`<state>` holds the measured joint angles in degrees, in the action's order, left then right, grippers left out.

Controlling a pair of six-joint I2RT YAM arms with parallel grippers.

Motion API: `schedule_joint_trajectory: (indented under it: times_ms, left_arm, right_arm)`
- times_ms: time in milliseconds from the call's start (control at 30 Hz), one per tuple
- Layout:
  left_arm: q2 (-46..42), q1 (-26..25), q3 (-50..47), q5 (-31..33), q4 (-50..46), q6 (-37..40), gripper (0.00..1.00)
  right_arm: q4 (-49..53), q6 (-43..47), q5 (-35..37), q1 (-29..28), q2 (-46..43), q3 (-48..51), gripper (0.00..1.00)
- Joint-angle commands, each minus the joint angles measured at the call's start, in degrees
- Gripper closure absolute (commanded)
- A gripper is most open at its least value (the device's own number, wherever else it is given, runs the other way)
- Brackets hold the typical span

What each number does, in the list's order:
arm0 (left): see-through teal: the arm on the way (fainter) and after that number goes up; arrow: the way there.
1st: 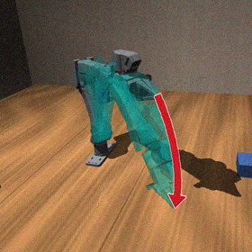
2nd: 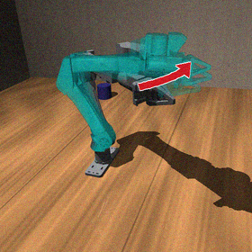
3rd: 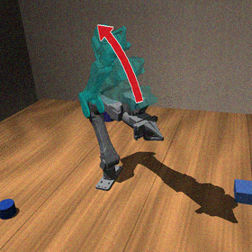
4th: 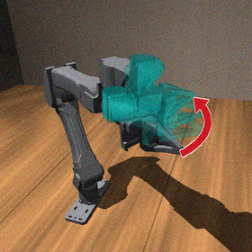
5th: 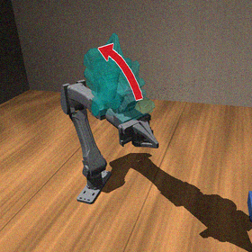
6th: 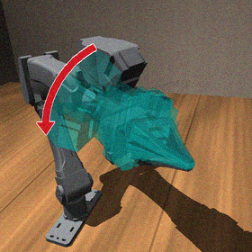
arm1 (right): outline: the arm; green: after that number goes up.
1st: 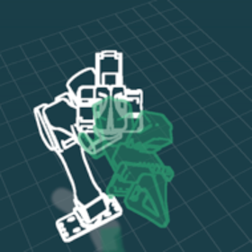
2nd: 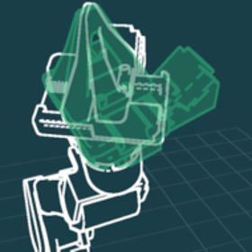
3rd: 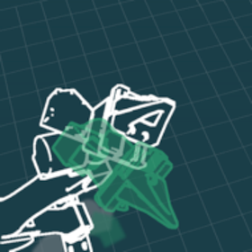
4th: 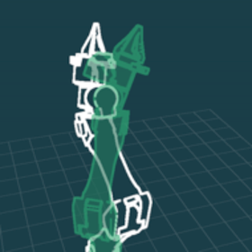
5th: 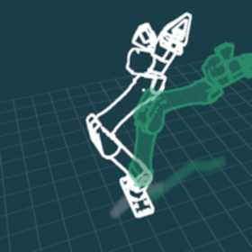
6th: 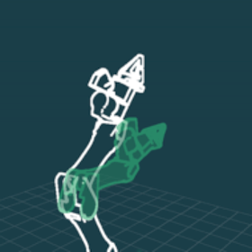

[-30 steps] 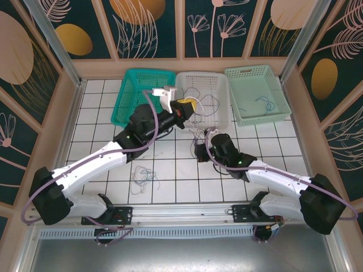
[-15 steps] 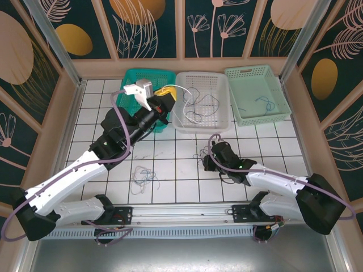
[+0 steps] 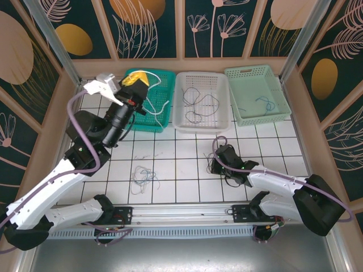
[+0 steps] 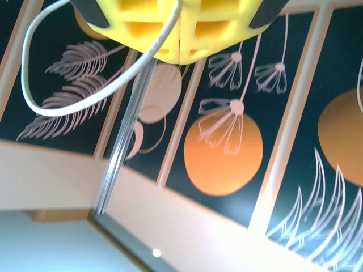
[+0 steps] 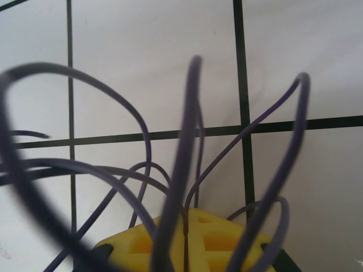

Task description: Untangle the cables

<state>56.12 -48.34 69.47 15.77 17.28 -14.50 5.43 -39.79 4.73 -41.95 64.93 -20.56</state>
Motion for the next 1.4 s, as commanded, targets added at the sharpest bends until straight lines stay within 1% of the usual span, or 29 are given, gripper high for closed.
schedule_joint_trajectory:
  times_ms: [0, 267, 567, 667, 867, 967, 1167, 1367]
  left_arm:
    - [0.2, 0.2, 1.5, 1.9, 1.3, 2.5, 1.0]
    - [1.2, 1.2, 2.0, 5.2, 0.6, 4.7, 1.0]
    - [7.5, 7.8, 4.8, 5.3, -1.4, 6.9, 1.0]
    - [10.4, 11.5, 6.3, 3.5, -2.3, 6.7, 1.0]
    - [16.3, 21.1, 6.7, -2.2, -2.2, 2.7, 1.0]
    - [19.9, 25.5, 6.7, -7.0, -1.2, 0.0, 1.0]
    - [27.9, 29.7, 6.5, -13.1, 0.5, -4.2, 1.0]
    - [33.5, 33.6, 1.9, -15.8, 3.9, -9.5, 1.0]
  right_arm:
    - [0.9, -0.4, 1.2, 0.4, 0.6, 1.3, 0.91]
    - [0.5, -0.2, 1.5, 0.4, -0.6, 1.2, 0.9]
    - [0.7, 1.1, 0.9, 0.5, -0.7, -0.2, 0.9]
    - [0.8, 1.3, 0.9, 0.5, -0.9, -0.4, 0.9]
    - [0.1, 1.2, 0.3, 0.4, -2.7, 0.4, 0.9]
    - [0.1, 1.1, 0.6, 0.4, -4.4, 0.8, 0.9]
    - [-0.1, 1.0, 0.4, 0.5, -4.6, 0.6, 0.9]
    - [-0.3, 1.5, -0.9, 0.4, -2.4, -0.4, 0.9]
